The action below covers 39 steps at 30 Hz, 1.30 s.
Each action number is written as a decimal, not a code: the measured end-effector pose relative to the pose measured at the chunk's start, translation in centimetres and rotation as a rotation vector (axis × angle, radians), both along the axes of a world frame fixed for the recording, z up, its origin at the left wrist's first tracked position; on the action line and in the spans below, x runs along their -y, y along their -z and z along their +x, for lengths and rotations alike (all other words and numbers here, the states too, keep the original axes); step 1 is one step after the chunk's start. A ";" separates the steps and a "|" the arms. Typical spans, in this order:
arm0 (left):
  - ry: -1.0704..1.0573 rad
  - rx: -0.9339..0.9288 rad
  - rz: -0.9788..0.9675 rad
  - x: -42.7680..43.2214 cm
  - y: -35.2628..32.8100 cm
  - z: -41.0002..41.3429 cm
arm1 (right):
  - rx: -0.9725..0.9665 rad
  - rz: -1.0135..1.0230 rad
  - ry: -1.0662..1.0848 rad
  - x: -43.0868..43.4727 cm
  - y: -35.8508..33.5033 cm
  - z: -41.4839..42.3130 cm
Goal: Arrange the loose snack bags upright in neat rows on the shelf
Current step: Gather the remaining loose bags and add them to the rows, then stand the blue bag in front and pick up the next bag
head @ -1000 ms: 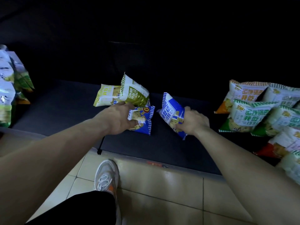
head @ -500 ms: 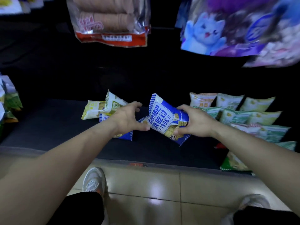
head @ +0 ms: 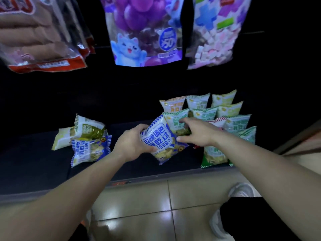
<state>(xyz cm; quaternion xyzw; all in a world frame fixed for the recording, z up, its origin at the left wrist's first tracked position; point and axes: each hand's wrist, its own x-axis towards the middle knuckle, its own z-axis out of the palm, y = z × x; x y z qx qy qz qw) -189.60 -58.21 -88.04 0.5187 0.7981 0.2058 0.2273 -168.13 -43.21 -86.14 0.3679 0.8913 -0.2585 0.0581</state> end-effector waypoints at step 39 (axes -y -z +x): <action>0.237 -0.497 -0.145 -15.8 11.4 6.0 | 0.267 0.008 0.175 -7.1 3.8 4.4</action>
